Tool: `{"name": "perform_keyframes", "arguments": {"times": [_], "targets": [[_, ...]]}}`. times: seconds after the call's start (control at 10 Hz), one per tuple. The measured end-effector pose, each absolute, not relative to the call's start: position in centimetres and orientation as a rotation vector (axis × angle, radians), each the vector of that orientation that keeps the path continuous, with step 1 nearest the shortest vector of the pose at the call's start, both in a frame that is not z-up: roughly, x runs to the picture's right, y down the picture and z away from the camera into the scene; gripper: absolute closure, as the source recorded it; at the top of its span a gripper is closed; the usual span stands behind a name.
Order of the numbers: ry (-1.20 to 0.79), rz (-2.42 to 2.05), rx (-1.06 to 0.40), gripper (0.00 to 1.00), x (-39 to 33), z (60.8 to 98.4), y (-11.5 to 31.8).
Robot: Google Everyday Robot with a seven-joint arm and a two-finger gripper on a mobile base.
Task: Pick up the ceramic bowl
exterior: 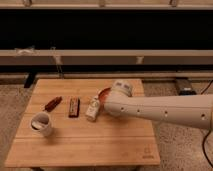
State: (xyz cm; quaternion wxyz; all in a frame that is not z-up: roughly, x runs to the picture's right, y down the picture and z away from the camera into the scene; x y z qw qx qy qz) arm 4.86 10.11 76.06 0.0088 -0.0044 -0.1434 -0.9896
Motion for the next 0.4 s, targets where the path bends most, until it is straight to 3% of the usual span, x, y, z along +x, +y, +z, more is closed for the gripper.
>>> {"name": "perform_keyframes", "arguments": {"times": [0.4], "targets": [[-0.447,-3.095,-0.009,0.86,4.75,76.01,10.06]]}}
